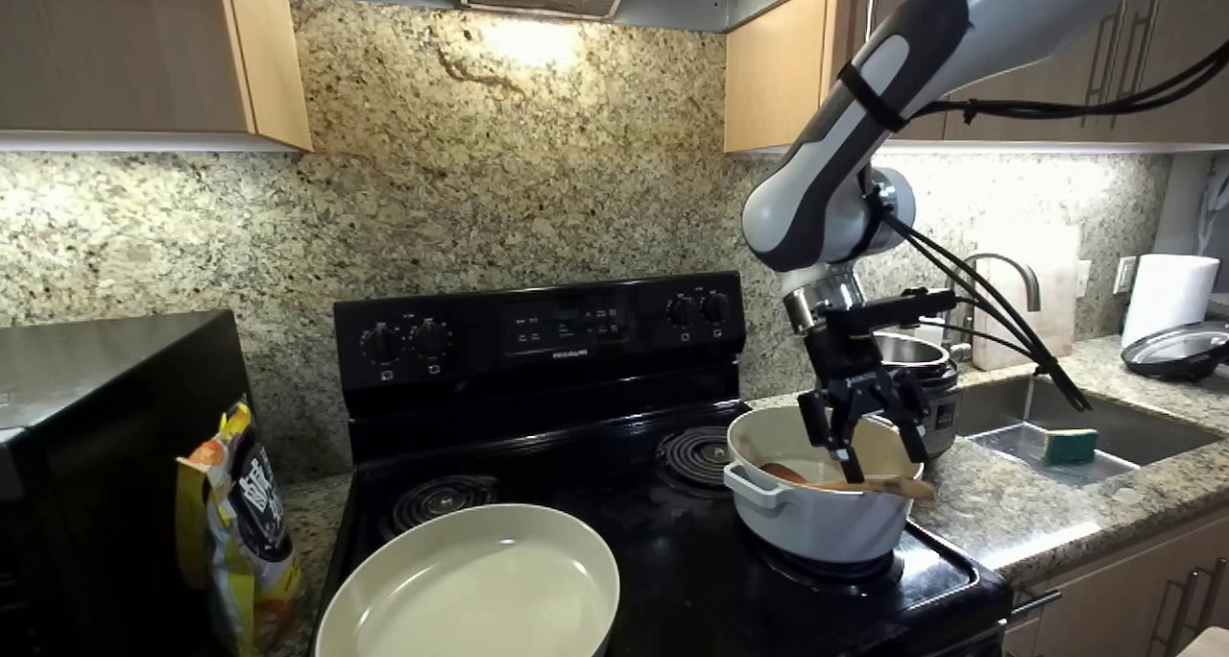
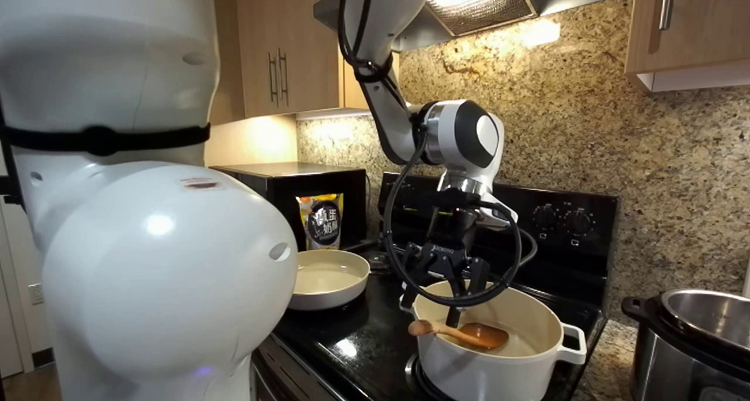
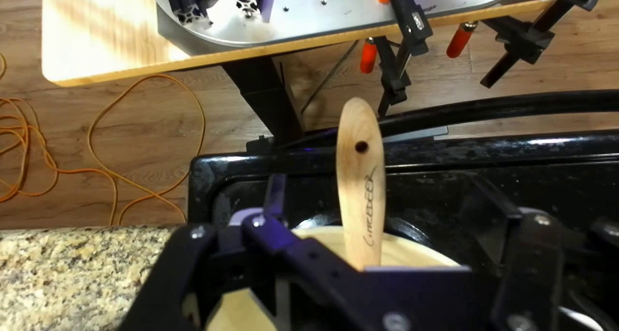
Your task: Pick up the cooking stick and stir in the pot
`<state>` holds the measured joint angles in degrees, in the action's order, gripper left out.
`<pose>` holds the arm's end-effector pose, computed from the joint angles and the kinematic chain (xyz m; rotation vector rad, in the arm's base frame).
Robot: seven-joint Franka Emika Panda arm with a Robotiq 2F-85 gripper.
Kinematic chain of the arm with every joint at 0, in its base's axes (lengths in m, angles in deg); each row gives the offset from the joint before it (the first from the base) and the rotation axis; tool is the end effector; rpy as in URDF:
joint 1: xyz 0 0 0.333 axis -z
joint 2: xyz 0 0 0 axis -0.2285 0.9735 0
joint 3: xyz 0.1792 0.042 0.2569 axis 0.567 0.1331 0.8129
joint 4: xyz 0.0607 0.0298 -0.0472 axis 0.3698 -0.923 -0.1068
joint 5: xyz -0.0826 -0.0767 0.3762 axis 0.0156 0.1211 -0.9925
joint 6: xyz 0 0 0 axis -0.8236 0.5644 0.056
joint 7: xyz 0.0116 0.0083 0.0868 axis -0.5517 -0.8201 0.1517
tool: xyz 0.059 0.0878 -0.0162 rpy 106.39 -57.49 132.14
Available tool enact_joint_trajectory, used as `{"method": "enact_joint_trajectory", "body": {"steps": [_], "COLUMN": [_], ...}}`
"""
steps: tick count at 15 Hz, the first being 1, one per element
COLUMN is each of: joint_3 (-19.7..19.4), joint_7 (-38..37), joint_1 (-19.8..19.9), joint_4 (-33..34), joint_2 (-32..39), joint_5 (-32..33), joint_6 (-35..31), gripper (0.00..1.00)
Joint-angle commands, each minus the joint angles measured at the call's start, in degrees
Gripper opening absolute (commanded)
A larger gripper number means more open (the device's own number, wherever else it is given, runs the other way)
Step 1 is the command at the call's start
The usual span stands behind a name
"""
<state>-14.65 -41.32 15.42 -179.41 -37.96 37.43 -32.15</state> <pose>0.4024 -0.0492 0.2821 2.9609 -0.2800 -0.8337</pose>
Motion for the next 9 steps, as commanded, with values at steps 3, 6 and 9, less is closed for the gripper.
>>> {"method": "enact_joint_trajectory", "body": {"steps": [3, 6, 9], "joint_3": [0.5, 0.9, 2.0], "joint_7": [0.5, 0.8, 0.4], "joint_1": [0.4, 0.3, 0.1], "joint_4": [-9.3, -13.2, -14.6], "joint_2": [-15.7, -23.7, -28.4], "joint_5": [-2.1, -2.3, -1.2], "joint_6": [-5.4, -6.7, -5.2], "gripper": [1.0, 1.0, 1.0]}}
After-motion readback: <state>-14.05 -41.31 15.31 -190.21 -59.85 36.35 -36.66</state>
